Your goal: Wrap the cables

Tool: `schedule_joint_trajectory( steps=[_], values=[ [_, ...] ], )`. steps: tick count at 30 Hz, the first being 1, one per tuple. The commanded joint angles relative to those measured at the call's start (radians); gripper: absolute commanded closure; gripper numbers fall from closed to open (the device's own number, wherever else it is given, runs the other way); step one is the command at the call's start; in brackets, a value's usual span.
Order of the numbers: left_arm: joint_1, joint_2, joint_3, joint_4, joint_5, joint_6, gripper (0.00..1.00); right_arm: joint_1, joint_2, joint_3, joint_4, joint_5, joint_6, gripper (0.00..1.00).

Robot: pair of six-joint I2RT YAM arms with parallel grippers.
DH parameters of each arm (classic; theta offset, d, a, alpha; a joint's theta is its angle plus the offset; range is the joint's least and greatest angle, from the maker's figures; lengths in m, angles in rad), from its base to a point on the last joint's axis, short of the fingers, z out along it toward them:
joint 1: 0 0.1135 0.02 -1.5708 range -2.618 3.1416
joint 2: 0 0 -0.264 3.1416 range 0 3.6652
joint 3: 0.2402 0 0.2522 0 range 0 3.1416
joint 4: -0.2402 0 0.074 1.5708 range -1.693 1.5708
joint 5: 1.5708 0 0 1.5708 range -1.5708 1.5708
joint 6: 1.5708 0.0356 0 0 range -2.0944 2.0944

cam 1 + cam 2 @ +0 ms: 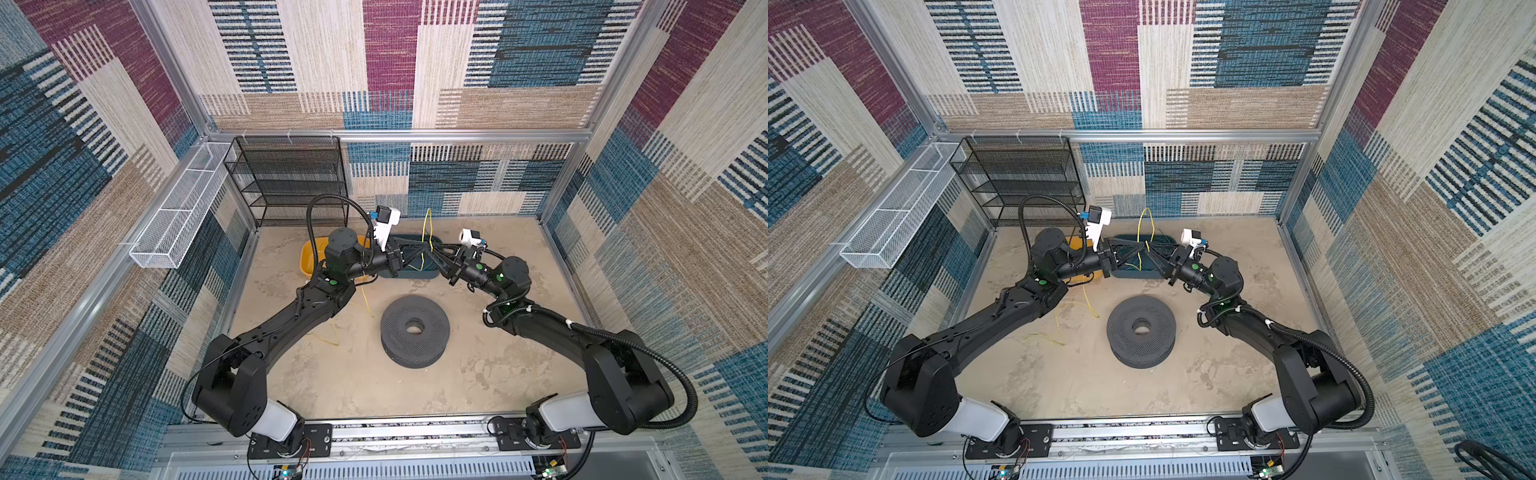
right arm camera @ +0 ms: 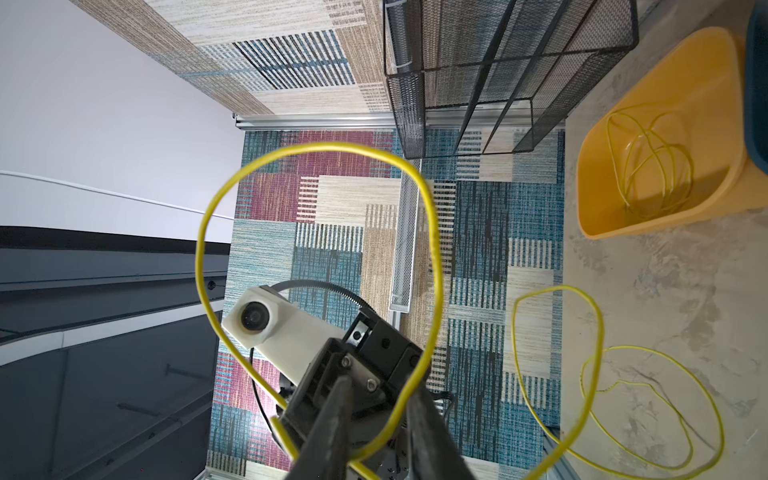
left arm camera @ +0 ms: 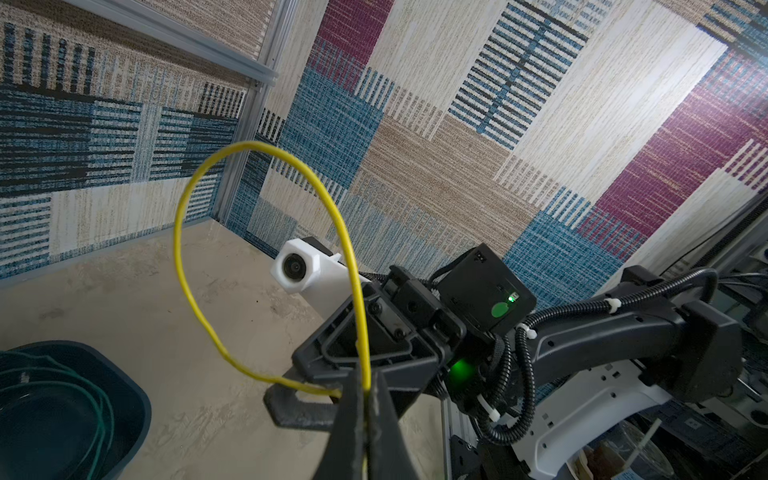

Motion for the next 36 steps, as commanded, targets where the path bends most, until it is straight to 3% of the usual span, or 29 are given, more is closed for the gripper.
schedule_joint_trajectory(
  steps=[1, 4, 7, 14, 19, 27, 31, 36],
  values=[
    [-0.001, -0.009, -0.003, 0.022, -0.013, 0.026, 1.00, 0.002, -0.006, -0.011, 0.059, -0.005, 0.021, 0.89],
    [0.000, -0.013, -0.003, 0.011, -0.014, 0.033, 1.00, 0.000, -0.010, -0.011, 0.035, -0.004, -0.004, 0.98],
    [-0.001, -0.027, -0.008, -0.018, -0.021, 0.053, 1.00, -0.009, -0.024, 0.009, -0.077, 0.000, -0.112, 1.00],
    [0.002, -0.095, -0.041, -0.143, -0.069, 0.135, 1.00, -0.082, -0.067, 0.199, -0.671, 0.169, -0.688, 1.00],
    [0.002, -0.149, -0.083, -0.247, -0.151, 0.192, 1.00, -0.089, -0.091, 0.312, -0.877, 0.337, -0.996, 1.00],
    [0.002, -0.248, -0.127, -0.498, -0.378, 0.258, 1.00, -0.076, -0.129, 0.354, -1.038, 0.729, -1.434, 1.00],
    [0.002, -0.282, -0.110, -0.660, -0.485, 0.309, 1.00, -0.045, -0.112, 0.323, -1.012, 1.020, -1.634, 1.00],
    [0.002, -0.281, -0.049, -0.826, -0.576, 0.378, 1.00, -0.019, -0.055, 0.322, -0.934, 1.220, -1.814, 1.00]
  ],
)
